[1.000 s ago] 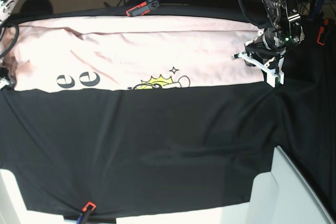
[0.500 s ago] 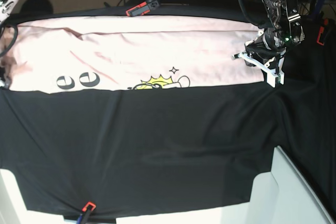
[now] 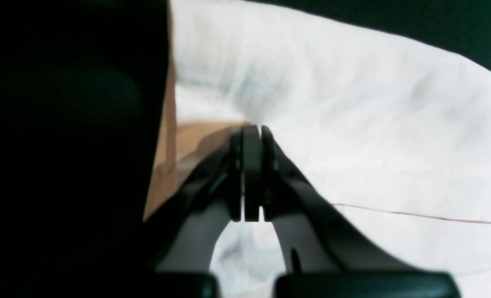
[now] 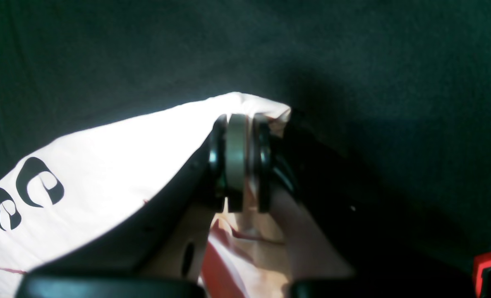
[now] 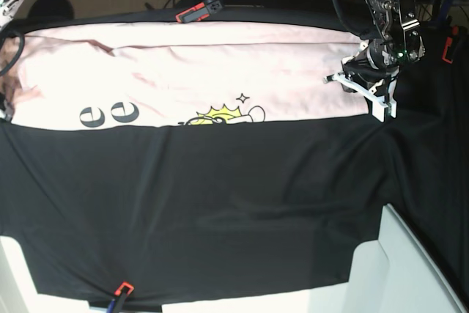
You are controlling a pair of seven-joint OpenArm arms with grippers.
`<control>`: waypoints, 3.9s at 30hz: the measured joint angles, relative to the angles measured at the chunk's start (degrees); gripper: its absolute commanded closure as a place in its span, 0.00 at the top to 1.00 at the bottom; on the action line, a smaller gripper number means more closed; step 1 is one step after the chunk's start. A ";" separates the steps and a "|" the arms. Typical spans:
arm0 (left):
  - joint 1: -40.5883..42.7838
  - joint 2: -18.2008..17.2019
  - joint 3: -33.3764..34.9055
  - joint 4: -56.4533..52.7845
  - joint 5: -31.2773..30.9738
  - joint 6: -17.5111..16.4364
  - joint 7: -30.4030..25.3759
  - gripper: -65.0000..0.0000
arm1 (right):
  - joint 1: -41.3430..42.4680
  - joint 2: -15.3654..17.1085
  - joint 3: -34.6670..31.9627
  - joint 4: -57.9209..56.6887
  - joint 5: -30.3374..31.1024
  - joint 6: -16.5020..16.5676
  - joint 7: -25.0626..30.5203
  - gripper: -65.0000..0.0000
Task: Fold the T-shirt properly
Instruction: 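Hold the strip ends with both grippers, pulling it taut, then release the strip end with the left gripper and lift away, then grasp the strip end with the left gripper and fold it toward the right gripper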
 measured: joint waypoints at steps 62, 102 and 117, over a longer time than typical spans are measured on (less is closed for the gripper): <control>1.40 -1.55 -21.00 -8.24 -8.63 -24.72 0.17 0.84 | -29.66 -8.76 -13.57 41.59 -0.02 0.15 10.58 0.07; 6.38 -0.28 -12.11 9.97 -8.57 -11.80 0.92 0.00 | -30.77 -8.79 -13.57 41.22 -0.02 0.17 10.80 0.07; 5.03 8.00 -1.18 20.31 -8.52 -11.15 13.29 0.00 | -30.95 -8.76 -13.57 41.22 -0.02 0.17 10.73 0.07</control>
